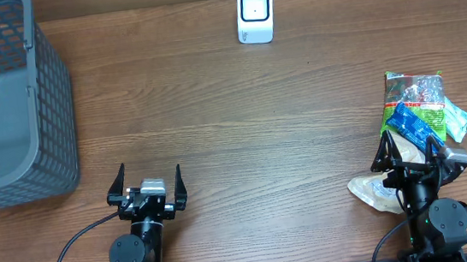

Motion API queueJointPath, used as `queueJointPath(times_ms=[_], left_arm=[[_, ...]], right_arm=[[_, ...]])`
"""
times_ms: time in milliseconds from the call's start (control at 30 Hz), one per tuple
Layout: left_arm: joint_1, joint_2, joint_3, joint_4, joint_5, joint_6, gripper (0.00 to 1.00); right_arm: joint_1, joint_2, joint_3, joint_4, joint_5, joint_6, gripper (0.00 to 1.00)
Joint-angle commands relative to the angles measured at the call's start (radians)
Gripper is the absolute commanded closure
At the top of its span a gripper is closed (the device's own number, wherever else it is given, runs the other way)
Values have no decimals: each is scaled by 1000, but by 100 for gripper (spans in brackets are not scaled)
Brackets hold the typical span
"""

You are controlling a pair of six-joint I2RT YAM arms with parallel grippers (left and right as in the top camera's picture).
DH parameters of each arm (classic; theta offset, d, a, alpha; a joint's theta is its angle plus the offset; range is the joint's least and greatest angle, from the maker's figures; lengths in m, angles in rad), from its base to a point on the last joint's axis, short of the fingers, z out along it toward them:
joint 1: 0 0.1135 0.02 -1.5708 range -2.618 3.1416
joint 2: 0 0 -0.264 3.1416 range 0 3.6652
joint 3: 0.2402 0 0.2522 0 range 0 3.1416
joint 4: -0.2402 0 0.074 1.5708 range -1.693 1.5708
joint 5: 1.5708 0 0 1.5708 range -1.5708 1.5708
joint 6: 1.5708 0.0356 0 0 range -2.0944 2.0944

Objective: Scan the item barcode

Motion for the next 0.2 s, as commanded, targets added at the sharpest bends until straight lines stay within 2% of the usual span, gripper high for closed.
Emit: queueJointPath(times_ms=[0, 167], left_arm=[[6, -12, -4, 2, -2, -10, 0], [6, -12, -4, 2, -2, -10, 0]], right_arm=[[6, -9, 0, 5, 14, -3, 0], [6, -9, 0, 5, 14, -3, 0]])
